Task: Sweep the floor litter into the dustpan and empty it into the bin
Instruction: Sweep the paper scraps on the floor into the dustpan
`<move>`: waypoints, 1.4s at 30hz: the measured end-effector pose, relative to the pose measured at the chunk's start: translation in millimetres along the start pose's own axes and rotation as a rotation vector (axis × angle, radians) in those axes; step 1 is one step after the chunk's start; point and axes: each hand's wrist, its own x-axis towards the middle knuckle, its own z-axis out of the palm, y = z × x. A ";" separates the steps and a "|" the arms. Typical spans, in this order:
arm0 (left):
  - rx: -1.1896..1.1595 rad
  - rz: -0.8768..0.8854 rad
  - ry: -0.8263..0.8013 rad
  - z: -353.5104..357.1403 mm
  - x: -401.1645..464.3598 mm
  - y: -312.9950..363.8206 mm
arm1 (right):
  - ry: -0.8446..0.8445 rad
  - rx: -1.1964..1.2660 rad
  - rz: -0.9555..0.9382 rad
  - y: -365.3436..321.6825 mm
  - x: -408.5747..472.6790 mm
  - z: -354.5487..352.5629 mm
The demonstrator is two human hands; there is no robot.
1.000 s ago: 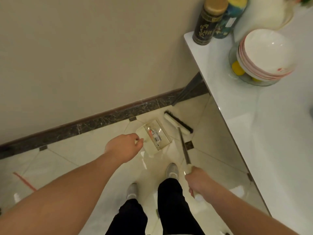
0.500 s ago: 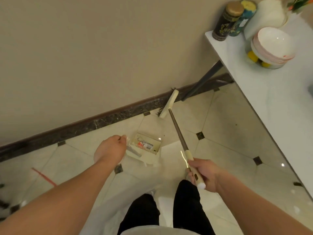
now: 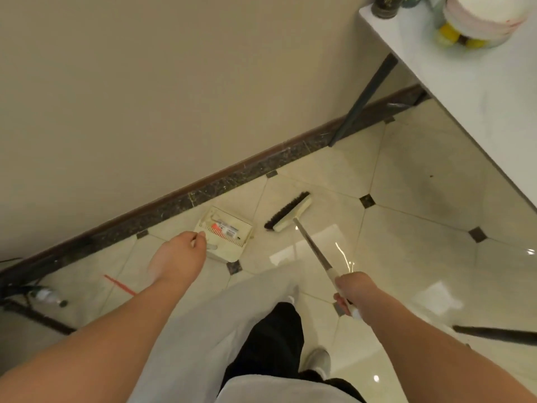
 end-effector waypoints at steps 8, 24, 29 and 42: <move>-0.024 0.115 0.077 23.1 -62.6 23.9 | 0.120 0.159 0.056 159.9 7.0 -136.9; -0.005 0.543 0.103 26.5 -138.6 100.8 | 0.015 0.059 -0.153 290.1 -59.5 -67.3; 0.016 0.672 0.096 23.9 -126.3 89.8 | -0.090 0.053 0.012 289.3 -50.8 -5.4; 0.070 0.811 -0.032 43.8 -123.0 81.3 | 0.326 -0.042 0.109 428.5 -104.3 -94.4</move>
